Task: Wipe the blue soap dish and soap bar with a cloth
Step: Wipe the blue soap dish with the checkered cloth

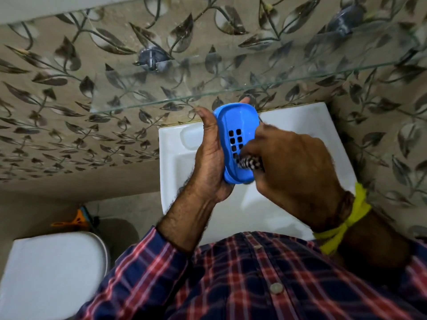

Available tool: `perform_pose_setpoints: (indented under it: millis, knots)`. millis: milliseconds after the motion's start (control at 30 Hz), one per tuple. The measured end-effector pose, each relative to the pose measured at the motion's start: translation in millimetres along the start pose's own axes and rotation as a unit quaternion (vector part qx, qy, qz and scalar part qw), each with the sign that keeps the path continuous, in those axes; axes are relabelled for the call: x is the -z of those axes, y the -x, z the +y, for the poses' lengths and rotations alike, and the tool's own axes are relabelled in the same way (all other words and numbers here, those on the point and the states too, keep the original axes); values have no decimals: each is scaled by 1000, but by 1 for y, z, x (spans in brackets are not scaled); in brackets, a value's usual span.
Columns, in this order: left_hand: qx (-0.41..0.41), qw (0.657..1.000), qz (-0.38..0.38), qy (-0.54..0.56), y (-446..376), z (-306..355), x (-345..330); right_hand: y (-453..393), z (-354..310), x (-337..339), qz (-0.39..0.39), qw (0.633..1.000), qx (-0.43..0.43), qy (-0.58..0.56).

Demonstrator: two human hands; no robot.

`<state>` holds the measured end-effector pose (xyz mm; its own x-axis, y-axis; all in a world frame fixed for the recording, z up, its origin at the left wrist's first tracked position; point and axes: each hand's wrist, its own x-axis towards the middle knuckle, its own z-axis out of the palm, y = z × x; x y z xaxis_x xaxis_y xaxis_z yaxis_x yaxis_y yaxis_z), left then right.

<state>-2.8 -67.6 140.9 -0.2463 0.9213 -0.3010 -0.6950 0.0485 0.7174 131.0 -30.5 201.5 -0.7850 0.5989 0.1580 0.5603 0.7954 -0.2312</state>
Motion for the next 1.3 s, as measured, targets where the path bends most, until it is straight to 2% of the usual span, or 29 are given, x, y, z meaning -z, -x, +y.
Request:
perform_pose_setpoints:
  millis: [33, 133, 267, 400, 533, 667, 800, 933, 1067, 1200, 1300]
  knots:
    - [-1, 1000, 4, 7, 0, 1, 0, -2, -1, -3, 3, 1000, -16, -16]
    - [-10, 1000, 9, 16, 0, 6, 3, 3, -5, -9, -16, 999, 22, 32]
    - [-10, 1000, 26, -11, 0, 2, 0, -8, -2, -3, 12, 999, -35, 11]
    - [-12, 1000, 25, 3, -1, 5, 1, -3, -8, -7, -18, 999, 12, 39]
    - [-13, 999, 35, -16, -1, 3, -2, -15, -2, -4, 41, 997, -61, -11]
    - [-24, 999, 21, 9, -1, 9, 0, -11, -8, -5, 45, 997, -21, -58]
    - [-26, 999, 34, -16, -1, 6, -3, -15, -5, -6, 108, 984, -82, -118]
    - [-40, 999, 30, -9, -2, 8, -3, -7, -9, -10, 107, 984, -40, -139]
    - [-43, 998, 31, -15, -1, 5, -9, -16, -7, -10, 182, 965, -78, -170]
    - [-47, 999, 21, -5, 0, 5, -5, -10, -15, -13, 146, 982, -23, -118]
    - [-47, 998, 32, -18, 1, 4, -5, -19, -8, -12, 158, 978, -54, -123]
